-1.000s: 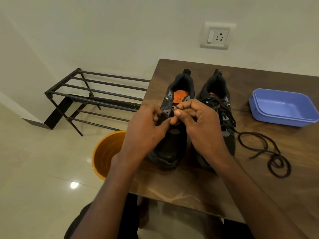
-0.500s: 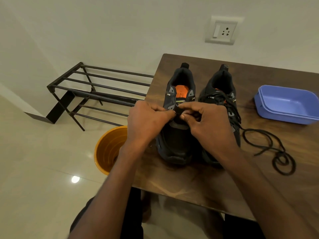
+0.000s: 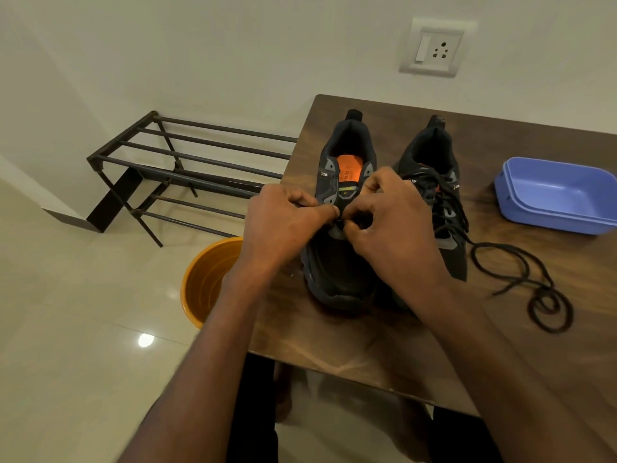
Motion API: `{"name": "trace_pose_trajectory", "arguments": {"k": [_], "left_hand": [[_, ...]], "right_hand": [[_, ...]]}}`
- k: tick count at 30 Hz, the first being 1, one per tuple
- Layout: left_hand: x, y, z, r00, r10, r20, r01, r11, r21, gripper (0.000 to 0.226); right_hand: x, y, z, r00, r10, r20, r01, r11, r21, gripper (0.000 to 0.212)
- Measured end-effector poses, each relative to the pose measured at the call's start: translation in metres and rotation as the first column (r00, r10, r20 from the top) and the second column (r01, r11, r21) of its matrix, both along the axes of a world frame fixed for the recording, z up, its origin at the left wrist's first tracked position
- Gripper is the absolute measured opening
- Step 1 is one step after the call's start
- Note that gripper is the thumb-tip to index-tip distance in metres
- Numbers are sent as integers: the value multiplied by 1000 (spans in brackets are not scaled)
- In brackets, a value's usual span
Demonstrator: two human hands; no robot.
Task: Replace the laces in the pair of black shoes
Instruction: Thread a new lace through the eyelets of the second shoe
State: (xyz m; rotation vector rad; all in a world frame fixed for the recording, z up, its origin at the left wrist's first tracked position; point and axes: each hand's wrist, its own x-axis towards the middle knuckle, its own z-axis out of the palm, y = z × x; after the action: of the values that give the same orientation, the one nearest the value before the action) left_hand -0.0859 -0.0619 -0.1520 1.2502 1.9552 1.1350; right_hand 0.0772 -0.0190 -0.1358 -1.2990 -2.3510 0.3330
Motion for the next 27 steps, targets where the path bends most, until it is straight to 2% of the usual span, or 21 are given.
{"name": "trace_pose_trajectory", "arguments": {"k": [5, 7, 11, 14, 21, 25, 27], "left_hand": [[-7, -1, -1, 999, -48, 16, 48, 998, -29, 8], [-12, -2, -3, 996, -75, 39, 77, 995, -56, 11], [-15, -1, -7, 991, -132, -17, 130, 989, -76, 19], [-16, 1, -8, 989, -131, -73, 125, 989, -73, 21], [-13, 1, -6, 982, -173, -81, 171, 985, -28, 35], [-13, 0, -6, 972, -213, -97, 213, 977, -15, 48], [-13, -1, -5, 958, -249, -139, 250, 968, -8, 54]], "right_hand": [[1, 6, -8, 986, -43, -159, 21, 991, -133, 10], [3, 9, -7, 982, -25, -185, -10, 983, -185, 11], [6, 12, -3, 959, -48, -278, -40, 952, -303, 16], [7, 14, -1, 968, -46, -246, -41, 941, -336, 17], [2, 9, 1, 998, 27, -64, -40, 978, -204, 12], [3, 11, -3, 977, -66, -205, -1, 951, -309, 12], [-2, 6, -8, 972, -107, -209, 40, 953, -300, 11]]}}
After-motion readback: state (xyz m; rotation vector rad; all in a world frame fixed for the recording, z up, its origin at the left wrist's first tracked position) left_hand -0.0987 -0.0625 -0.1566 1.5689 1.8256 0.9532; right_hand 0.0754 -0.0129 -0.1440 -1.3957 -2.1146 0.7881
